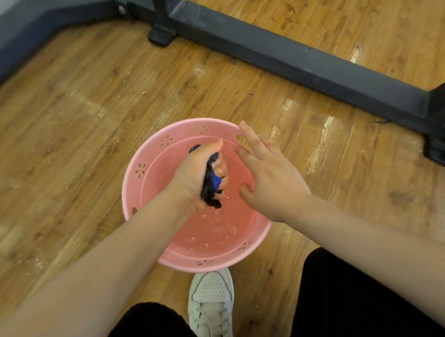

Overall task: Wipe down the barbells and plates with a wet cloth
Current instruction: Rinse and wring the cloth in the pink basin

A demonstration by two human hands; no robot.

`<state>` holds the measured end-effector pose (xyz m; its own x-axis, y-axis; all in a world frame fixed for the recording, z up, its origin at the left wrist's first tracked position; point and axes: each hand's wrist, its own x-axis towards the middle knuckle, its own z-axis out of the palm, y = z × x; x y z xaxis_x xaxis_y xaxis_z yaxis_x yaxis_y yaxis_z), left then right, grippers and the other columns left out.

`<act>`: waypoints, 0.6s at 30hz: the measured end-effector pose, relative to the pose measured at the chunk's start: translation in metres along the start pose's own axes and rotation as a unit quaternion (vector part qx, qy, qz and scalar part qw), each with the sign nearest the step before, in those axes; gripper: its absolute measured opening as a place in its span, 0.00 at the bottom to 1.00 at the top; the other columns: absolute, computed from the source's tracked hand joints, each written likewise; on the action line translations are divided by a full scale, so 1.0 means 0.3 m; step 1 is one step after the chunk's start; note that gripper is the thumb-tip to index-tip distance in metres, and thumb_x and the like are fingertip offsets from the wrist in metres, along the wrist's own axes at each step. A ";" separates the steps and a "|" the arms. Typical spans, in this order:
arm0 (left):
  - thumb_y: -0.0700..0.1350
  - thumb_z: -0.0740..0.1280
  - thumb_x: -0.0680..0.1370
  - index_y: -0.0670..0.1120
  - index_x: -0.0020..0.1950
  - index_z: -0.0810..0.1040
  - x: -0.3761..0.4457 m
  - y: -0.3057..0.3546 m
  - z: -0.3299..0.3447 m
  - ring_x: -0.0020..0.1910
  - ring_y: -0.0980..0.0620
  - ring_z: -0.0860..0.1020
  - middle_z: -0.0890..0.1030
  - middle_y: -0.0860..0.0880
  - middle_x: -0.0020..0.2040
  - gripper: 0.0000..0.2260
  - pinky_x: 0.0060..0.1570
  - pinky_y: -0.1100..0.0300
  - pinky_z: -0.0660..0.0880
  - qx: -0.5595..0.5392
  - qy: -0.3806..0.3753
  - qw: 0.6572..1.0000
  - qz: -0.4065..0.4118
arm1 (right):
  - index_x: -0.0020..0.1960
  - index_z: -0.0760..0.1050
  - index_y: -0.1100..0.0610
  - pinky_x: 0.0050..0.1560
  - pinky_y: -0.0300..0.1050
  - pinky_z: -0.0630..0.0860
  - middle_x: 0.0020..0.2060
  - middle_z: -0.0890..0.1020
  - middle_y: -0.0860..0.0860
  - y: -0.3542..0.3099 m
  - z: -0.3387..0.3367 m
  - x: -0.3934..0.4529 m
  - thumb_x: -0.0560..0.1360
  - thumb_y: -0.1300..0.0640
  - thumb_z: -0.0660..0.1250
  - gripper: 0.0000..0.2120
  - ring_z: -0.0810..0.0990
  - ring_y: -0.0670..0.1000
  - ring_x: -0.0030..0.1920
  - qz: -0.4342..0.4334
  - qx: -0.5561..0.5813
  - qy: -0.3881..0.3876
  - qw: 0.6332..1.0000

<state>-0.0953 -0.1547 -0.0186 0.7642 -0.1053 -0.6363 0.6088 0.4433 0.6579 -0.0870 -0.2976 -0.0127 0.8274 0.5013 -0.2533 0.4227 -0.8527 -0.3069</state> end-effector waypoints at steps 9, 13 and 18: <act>0.46 0.72 0.69 0.47 0.35 0.67 0.001 0.014 -0.043 0.21 0.57 0.65 0.68 0.51 0.29 0.13 0.19 0.69 0.61 0.007 -0.116 0.993 -0.016 | 0.76 0.56 0.53 0.72 0.53 0.60 0.75 0.35 0.43 0.004 0.002 0.000 0.74 0.55 0.61 0.32 0.48 0.53 0.75 -0.006 0.010 0.001 1.000; 0.41 0.80 0.57 0.47 0.36 0.75 0.003 -0.004 -0.075 0.30 0.54 0.74 0.74 0.48 0.39 0.17 0.21 0.67 0.67 -0.042 -0.198 0.979 0.022 | 0.75 0.60 0.53 0.71 0.53 0.62 0.75 0.36 0.43 0.005 0.004 0.002 0.73 0.56 0.62 0.30 0.49 0.52 0.75 -0.005 0.016 0.005 1.000; 0.50 0.81 0.58 0.50 0.35 0.80 0.006 0.003 -0.084 0.32 0.55 0.77 0.76 0.51 0.34 0.13 0.21 0.68 0.69 -0.088 -0.177 0.979 0.038 | 0.74 0.61 0.53 0.70 0.51 0.63 0.76 0.37 0.43 0.008 0.006 0.002 0.73 0.56 0.62 0.30 0.51 0.52 0.74 -0.005 0.022 0.012 1.000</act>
<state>-0.0989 -0.1321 -0.0293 0.8508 -0.3546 -0.3878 0.5250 0.6058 0.5978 -0.0861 -0.2991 -0.0153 0.8318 0.5062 -0.2276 0.4157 -0.8399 -0.3489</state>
